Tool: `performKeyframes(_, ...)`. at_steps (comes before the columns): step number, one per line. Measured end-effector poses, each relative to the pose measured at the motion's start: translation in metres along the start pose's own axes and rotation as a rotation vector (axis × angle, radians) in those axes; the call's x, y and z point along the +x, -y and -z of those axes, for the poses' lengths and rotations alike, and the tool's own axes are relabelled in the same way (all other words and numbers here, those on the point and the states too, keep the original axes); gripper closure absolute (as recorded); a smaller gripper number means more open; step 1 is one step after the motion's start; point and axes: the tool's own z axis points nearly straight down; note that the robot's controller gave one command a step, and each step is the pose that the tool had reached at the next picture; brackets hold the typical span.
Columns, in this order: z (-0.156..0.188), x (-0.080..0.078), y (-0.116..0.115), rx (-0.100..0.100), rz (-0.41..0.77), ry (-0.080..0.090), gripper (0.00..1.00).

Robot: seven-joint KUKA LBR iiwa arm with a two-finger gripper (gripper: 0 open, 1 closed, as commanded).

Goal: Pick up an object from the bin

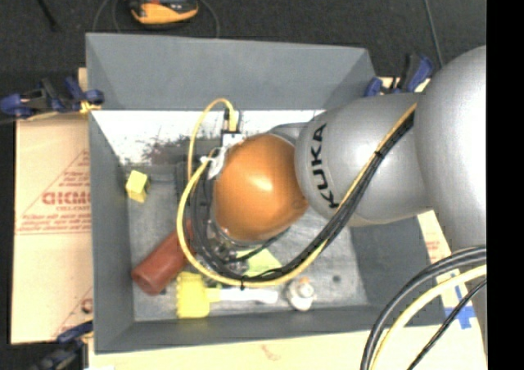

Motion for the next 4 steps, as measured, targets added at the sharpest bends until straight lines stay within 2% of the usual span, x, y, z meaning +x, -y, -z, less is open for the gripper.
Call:
performKeyframes(1,0.0,0.0,0.0,0.0,0.0,0.0,1.0)
performKeyframes(2,0.0078,-0.0092,-0.0015,-0.002,0.585,0.002,1.0)
performKeyframes(4,0.0078,-0.0089,-0.0018,-0.007,0.58,0.0,1.0)
